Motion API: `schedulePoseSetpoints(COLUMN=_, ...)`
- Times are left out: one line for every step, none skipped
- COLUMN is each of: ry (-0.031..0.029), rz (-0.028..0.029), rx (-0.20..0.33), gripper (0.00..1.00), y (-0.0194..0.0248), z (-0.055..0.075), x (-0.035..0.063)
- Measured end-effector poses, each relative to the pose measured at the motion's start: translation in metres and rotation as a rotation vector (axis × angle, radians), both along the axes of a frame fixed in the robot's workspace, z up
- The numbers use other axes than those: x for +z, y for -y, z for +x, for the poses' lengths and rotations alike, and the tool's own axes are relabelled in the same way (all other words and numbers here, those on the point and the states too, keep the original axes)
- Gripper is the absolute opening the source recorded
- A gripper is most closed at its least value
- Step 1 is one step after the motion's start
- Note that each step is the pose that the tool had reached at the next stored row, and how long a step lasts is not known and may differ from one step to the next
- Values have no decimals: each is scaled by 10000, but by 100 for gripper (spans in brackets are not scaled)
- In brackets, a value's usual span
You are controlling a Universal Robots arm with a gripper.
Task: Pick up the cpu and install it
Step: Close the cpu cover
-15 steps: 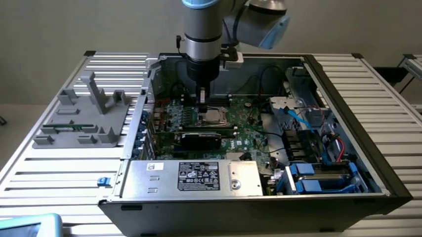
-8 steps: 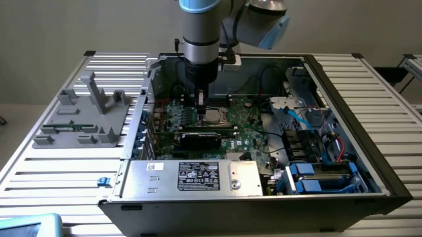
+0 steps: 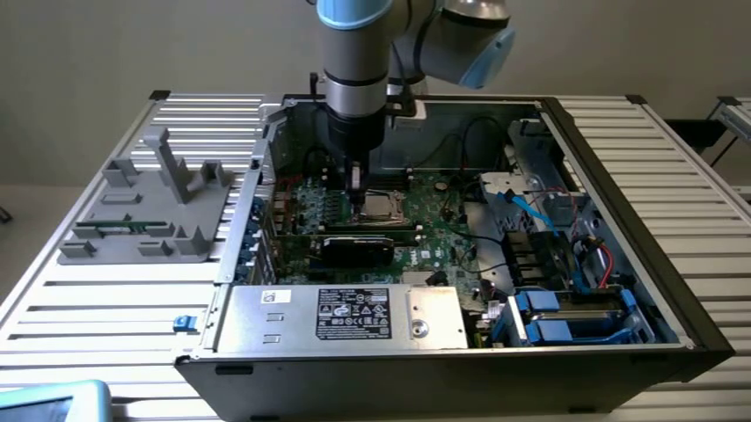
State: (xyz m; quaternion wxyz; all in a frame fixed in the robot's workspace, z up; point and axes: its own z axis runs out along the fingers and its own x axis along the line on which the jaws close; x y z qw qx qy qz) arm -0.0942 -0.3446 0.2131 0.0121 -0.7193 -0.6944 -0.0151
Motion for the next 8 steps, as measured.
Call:
schedulePoseSetpoints(ry=1, rz=0, rx=0, gripper=12, y=-2, z=-2, x=-12)
schedulePoseSetpoints(ry=3, rz=1, rx=1, gripper=12, y=-3, z=-4, x=-23)
schedulePoseSetpoints(ry=4, rz=1, rx=0, gripper=12, y=-4, z=-6, x=-34)
schedulePoseSetpoints(ry=6, rz=1, rx=0, gripper=12, y=-5, z=-9, x=-41)
schedulePoseSetpoints(ry=8, rz=1, rx=0, gripper=12, y=-6, z=-12, x=-45)
schedulePoseSetpoints(ry=10, rz=0, rx=0, gripper=12, y=-7, z=-15, x=-49)
schedulePoseSetpoints(ry=13, rz=1, rx=0, gripper=12, y=-8, z=-18, x=-54)
schedulePoseSetpoints(ry=16, rz=1, rx=0, gripper=12, y=-9, z=-21, x=-60)
